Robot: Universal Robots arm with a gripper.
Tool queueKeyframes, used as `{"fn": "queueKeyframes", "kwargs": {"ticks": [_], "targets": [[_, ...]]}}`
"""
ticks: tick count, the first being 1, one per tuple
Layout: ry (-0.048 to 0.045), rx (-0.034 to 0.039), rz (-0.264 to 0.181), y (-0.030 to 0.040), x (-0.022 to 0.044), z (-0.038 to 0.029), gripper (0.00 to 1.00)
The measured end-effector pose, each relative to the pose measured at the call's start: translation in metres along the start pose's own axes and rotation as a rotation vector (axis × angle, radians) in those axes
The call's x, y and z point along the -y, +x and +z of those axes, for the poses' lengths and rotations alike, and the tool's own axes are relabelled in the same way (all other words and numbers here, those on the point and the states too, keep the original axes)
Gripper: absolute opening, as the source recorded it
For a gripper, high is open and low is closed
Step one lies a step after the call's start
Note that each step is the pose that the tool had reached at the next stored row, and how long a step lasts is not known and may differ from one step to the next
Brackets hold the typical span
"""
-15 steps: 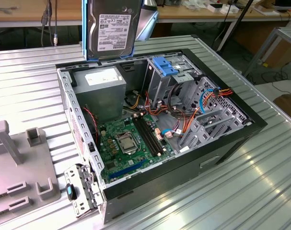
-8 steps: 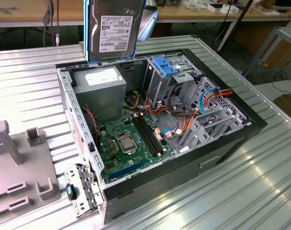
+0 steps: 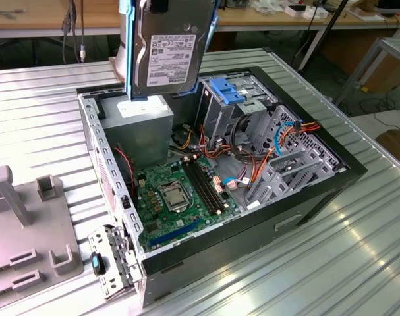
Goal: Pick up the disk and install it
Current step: 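Pick up the disk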
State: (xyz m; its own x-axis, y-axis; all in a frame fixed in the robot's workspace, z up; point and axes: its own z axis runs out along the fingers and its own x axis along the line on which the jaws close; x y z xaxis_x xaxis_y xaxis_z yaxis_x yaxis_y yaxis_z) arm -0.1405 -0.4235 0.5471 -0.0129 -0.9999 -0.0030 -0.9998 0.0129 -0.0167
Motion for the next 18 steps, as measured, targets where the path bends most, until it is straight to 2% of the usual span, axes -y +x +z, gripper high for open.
{"fn": "queueKeyframes", "kwargs": {"ticks": [5, 8, 12, 16, 18], "targets": [[-0.0001, -0.0005, 0.0, 0.0033, 0.0285, 0.0004, 0.37], [0.0, -0.0006, 0.0, 0.0085, 0.0406, 0.0006, 0.37], [0.0001, -0.0045, 0.0, 0.0177, 0.0446, 0.0009, 0.37], [0.0001, -0.0059, 0.0, 0.0199, 0.0487, 0.001, 0.37], [0.0001, -0.0062, 0.0, 0.0206, 0.0531, 0.001, 0.37]]}}
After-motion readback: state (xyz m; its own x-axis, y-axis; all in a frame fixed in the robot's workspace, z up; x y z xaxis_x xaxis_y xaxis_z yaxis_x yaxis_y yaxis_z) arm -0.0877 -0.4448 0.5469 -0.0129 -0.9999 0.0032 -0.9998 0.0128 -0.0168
